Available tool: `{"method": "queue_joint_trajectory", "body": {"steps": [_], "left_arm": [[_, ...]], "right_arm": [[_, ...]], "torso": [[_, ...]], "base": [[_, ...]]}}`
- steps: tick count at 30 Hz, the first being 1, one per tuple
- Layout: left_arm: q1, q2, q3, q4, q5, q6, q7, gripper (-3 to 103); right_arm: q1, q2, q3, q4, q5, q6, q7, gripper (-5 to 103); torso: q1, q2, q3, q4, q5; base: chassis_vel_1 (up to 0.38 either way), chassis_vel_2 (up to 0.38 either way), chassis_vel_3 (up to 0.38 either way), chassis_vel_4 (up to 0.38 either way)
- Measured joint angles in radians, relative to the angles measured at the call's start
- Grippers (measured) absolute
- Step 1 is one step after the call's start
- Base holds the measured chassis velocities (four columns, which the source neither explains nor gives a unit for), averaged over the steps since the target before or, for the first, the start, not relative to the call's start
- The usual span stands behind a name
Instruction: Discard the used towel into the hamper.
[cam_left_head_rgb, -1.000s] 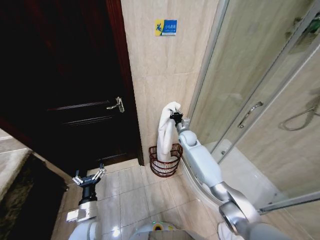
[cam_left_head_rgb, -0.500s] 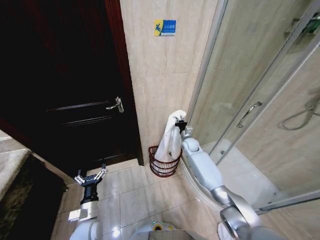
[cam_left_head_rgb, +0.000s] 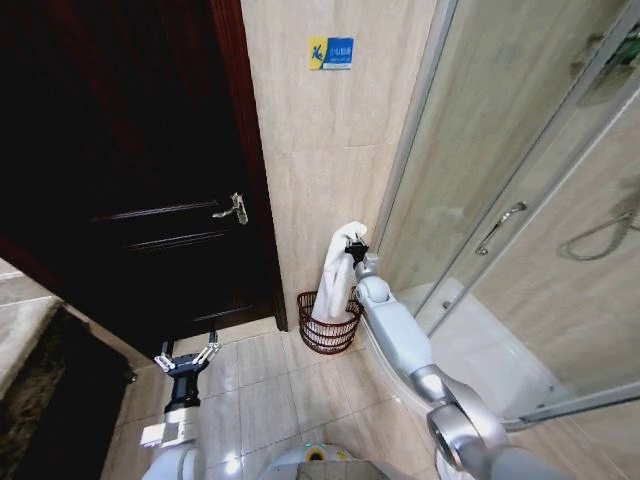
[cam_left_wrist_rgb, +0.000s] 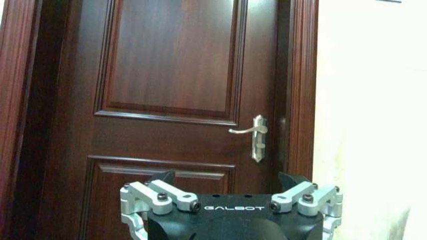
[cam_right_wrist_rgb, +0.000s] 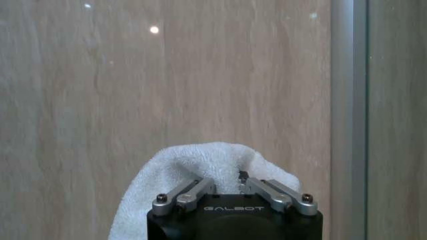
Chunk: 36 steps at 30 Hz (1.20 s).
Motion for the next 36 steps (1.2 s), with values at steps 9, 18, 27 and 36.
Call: {"method": "queue_joint_trajectory", "body": {"steps": [9, 18, 27, 36], "left_arm": [[-0.014, 0.0, 0.005, 0.012, -0.004, 0.003, 0.001, 100], [-0.014, 0.0, -0.002, 0.026, -0.04, 0.002, 0.007, 100], [-0.017, 0.019, -0.006, 0.038, -0.069, -0.001, 0.009, 100], [-0.019, 0.054, -0.006, 0.055, -0.09, -0.001, 0.011, 100]], "right_arm": [[0.037, 0.029, 0.009, -0.103, -0.014, 0.033, -0.002, 9], [0.106, 0.058, 0.007, -0.254, -0.018, 0.103, 0.001, 9], [0.122, 0.095, 0.003, -0.327, -0.036, 0.144, 0.001, 9], [0.098, 0.095, 0.004, -0.39, -0.048, 0.172, 0.012, 9]], "torso": [[-0.026, -0.055, -0.029, -0.0001, -0.0001], [-0.055, -0.115, -0.061, -0.0002, -0.0002], [-0.08, -0.167, -0.088, 0.0, -0.0002], [-0.103, -0.219, -0.116, -0.0001, -0.0002]], "base": [[0.0, 0.0, 0.0, 0.0], [0.0, 0.0, 0.0, 0.0], [0.0, 0.0, 0.0, 0.0], [0.0, 0.0, 0.0, 0.0]]}}
